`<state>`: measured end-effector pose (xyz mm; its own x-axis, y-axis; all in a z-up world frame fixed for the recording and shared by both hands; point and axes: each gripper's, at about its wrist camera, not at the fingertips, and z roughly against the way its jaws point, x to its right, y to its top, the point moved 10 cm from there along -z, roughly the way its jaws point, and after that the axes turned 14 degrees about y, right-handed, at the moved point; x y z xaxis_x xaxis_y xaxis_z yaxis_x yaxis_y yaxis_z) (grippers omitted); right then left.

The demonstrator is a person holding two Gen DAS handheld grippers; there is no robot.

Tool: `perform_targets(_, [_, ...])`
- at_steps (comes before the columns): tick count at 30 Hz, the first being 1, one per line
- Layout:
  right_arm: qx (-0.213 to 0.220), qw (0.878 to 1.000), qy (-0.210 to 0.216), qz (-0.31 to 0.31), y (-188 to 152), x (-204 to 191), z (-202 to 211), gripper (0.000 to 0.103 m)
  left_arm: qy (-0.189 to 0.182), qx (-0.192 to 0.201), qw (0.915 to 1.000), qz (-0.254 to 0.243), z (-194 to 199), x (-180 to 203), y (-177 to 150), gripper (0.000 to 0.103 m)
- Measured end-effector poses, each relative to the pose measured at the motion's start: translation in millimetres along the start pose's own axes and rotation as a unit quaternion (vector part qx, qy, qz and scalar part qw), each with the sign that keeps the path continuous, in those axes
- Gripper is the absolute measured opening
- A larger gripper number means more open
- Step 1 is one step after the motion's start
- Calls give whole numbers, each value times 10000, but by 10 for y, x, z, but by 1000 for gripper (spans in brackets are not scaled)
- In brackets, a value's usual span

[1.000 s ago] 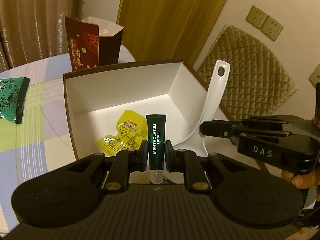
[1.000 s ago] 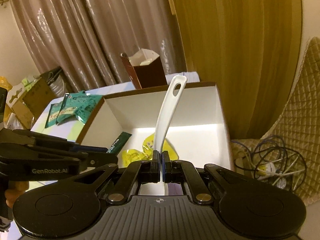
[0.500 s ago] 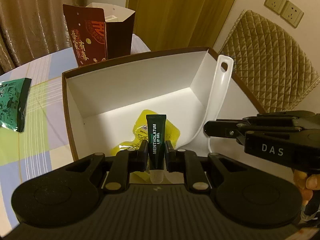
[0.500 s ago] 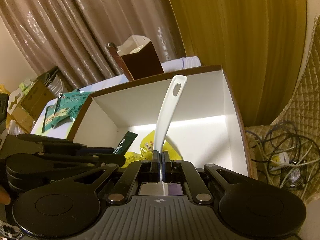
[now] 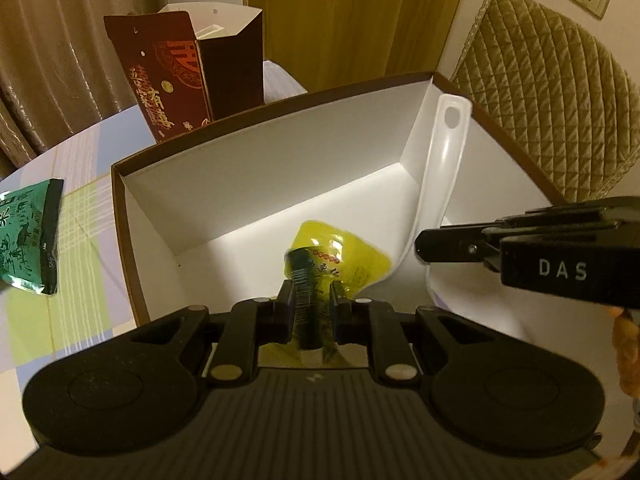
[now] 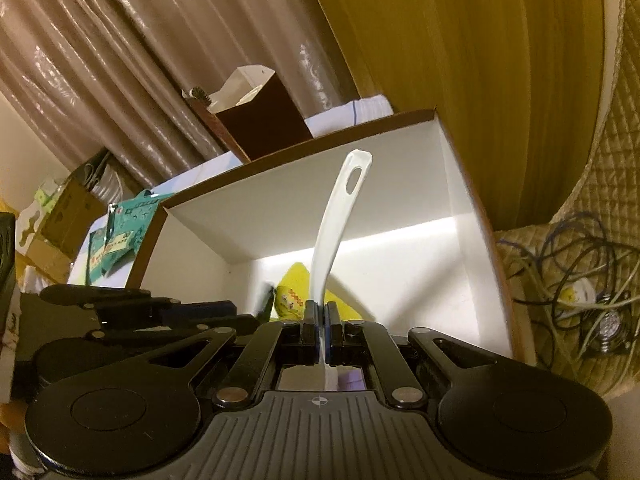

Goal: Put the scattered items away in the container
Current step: 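Open both grippers to drop the spoon and lip gel tube into the box, then withdraw both grippers from the box back toward the table items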

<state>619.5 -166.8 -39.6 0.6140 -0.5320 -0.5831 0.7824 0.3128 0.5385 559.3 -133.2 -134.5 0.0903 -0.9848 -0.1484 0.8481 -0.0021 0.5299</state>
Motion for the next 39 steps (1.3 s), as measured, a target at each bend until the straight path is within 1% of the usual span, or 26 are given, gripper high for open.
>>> perform_targets(3, [-2,10000,20,-56,17,-1,-12,0,41,2,10000,-37,-7,-20,-4,16])
perform_targets(4, [-30,10000,55,-73,19,-7,-14,2,24,13,10000,-53,0,-18,-1,18])
perform_targets(6, [-49,9999,93,-127,22,-15,-12,14,23,39,10000,-60,20,-18,3,21])
perform_targets(8, [22,9999,38,-107,31,-21,18,58,3,58,10000,-70,45,-3,8,26])
perform_targets(10, [113,9998,140,-49,31,-65,62,59,-18,81,9999,-90,70,10,9,29])
perform_targets(12, [57,9999,104,-83,10,-74,79,60,-48,74,9999,-117,92,17,1,32])
perform_targets(15, [37,9999,101,-57,-8,-93,130,61,-99,78,9998,-153,137,34,-16,35])
perform_targets(18, [33,9999,89,-43,-20,-134,198,64,-175,82,9997,-158,197,62,-38,41])
perform_targets(20, [18,9999,80,76,-31,-201,239,72,-216,105,9995,-188,254,93,-60,46])
perform_targets(21, [35,9999,94,134,-38,-244,264,75,-244,122,9994,-201,283,107,-72,49])
perform_targets(23, [117,9997,133,190,-45,-313,319,83,-288,148,9993,-209,340,128,-95,55])
perform_targets(24, [168,9996,142,199,-51,-345,357,85,-296,160,9992,-210,372,132,-111,59])
perform_targets(25, [205,9995,144,203,-60,-368,391,89,-311,188,9991,-210,407,135,-125,60])
perform_targets(29, [371,9988,162,282,-116,-475,559,97,-352,269,9988,-203,533,121,-165,62])
perform_targets(31, [463,9983,133,341,-137,-529,646,100,-360,306,9987,-177,598,109,-179,66])
perform_targets(33, [521,9976,61,462,-167,-578,727,101,-355,350,9986,-167,666,101,-191,68])
perform_targets(35, [542,9970,-37,548,-204,-614,788,101,-323,403,9985,-159,736,91,-197,73])
perform_targets(39, [749,9957,-153,527,-287,-654,939,101,-292,520,9981,-130,905,74,-220,77])
